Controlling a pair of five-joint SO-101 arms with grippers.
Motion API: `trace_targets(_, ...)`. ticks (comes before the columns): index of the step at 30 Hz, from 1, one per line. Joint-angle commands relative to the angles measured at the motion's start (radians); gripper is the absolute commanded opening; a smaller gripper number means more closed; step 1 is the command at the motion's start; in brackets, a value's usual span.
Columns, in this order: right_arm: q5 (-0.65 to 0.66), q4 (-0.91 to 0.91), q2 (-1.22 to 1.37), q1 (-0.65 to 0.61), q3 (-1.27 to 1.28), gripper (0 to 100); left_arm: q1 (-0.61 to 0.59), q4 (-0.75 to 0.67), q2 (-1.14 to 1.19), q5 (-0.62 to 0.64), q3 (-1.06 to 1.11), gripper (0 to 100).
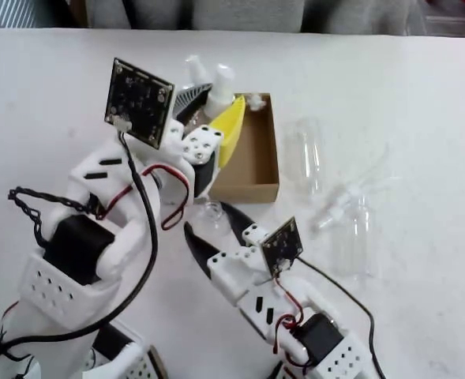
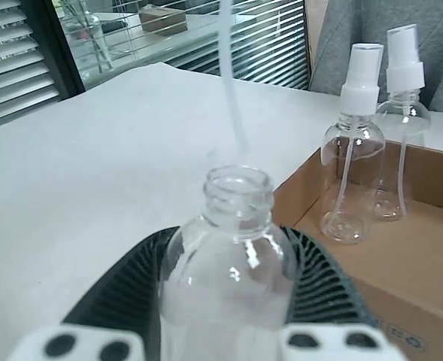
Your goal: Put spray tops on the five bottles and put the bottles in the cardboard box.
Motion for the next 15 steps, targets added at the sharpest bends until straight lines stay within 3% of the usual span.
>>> trace_targets(1, -0.002, 0.001, -0.013, -0.001, 0.009, 5.6, 0.018, 0.025, -0.027, 0.011, -0.006, 2)
trace_targets(6, -0.002, 0.001, -0.013, -0.001, 0.009, 5.6, 0.027, 0.075, -0.027, 0.092, -0.006, 2)
trace_targets(15, -0.002, 0.005, -0.013, -0.001, 0.009, 5.6, 0.038, 0.15, -0.021, 0.095, 0.0, 2)
